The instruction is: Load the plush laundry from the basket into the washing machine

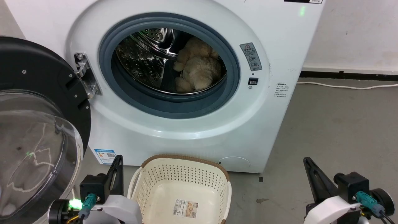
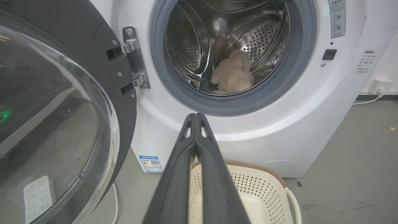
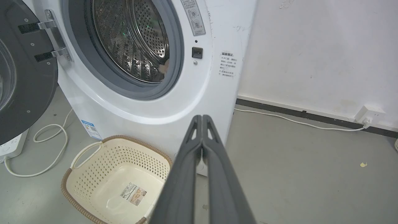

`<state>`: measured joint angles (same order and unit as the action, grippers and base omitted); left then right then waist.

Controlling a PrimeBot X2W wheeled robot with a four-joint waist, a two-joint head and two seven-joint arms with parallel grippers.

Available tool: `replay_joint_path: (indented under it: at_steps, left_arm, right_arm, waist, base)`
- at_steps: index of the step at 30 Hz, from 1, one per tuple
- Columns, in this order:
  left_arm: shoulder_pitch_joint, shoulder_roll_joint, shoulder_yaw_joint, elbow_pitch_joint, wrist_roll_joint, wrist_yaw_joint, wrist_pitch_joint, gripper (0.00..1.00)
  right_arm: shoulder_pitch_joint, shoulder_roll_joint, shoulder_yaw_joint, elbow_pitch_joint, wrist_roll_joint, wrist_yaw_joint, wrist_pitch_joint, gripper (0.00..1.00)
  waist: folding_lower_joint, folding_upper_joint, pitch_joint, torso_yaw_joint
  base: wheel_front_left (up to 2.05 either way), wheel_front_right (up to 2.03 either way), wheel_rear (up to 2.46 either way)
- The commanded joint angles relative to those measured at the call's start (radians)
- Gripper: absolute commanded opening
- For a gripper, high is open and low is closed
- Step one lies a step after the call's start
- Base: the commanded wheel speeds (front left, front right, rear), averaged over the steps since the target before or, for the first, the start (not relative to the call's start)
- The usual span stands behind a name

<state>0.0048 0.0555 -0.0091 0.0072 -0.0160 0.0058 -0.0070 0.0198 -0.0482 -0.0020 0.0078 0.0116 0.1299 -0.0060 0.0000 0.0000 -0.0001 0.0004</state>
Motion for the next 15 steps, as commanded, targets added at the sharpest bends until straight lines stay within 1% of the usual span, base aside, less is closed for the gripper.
replay_joint_path:
  at_steps: [1,15]
  left_arm:
    - [-0.005,-0.004,0.008,-0.007,0.013,-0.005,0.006,0.0]
    - [-0.005,-0.005,0.009,-0.007,0.016,-0.006,0.007,0.0]
  right_arm:
    - [-0.019,-0.002,0.002,-0.007,-0.01,0.001,0.004,0.0]
    - [-0.02,-0.002,0.002,-0.008,-0.012,0.001,0.006,0.0]
  waist:
    - [0.0,0.0,0.0,0.0]
    - [0.0,0.0,0.0,0.0]
  base:
    - [0.0,0.0,0.0]
    - [0.0,0.0,0.0]
